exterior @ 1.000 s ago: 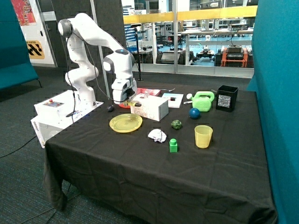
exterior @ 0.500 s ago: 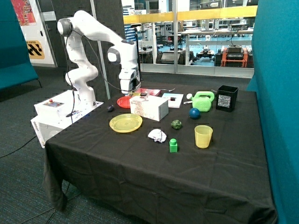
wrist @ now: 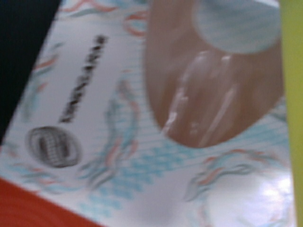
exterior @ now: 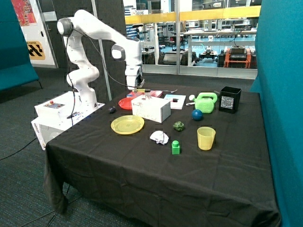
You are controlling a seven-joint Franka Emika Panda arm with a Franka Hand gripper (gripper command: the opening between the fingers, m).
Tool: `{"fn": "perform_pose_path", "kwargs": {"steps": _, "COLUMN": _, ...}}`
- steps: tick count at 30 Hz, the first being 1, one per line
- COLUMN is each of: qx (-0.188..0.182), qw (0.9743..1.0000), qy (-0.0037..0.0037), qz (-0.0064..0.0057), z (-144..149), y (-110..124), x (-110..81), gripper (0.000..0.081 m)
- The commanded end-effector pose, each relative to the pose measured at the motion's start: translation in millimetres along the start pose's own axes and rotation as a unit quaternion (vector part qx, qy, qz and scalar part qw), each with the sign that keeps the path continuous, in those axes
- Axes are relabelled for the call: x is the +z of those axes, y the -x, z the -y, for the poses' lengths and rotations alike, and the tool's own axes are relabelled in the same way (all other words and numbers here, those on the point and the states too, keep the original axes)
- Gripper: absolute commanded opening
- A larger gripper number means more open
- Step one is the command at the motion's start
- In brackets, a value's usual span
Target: Put a highlighter on each book
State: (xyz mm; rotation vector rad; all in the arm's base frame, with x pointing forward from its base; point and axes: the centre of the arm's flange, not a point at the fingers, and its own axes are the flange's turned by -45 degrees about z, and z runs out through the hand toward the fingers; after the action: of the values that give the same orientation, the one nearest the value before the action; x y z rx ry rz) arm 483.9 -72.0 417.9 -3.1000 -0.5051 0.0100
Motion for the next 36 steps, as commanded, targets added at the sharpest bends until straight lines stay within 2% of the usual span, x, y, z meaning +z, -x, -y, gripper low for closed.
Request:
{"fn": "perform_pose_path", "kwargs": {"steps": 1, "qx": -0.037, "qw": 0.9993, "qy": 0.00099, "qz": -0.003, "z": 33, "y": 5, "x": 1.4, "gripper": 0.0}}
{"fn": "perform_pose_path", "kwargs": {"steps": 17, "qx": -0.085, "qw": 0.9964, "qy": 0.00113, "qz": -0.003, "z": 71, "y": 10, "x": 5.8, "gripper": 0.0}}
{"fn": "perform_pose_path", "kwargs": {"steps": 29, "qx": -0.133, "qw": 0.991, "qy": 0.00128, "qz": -0.0029, "z": 111, "y": 18, "x": 15.4, "gripper": 0.0}}
{"fn": "perform_pose_path", "kwargs": {"steps": 36, "qx": -0.161, "qw": 0.987, "qy": 0.00136, "qz": -0.0029, "z": 134, "y": 26, "x": 20.5, "gripper": 0.0}}
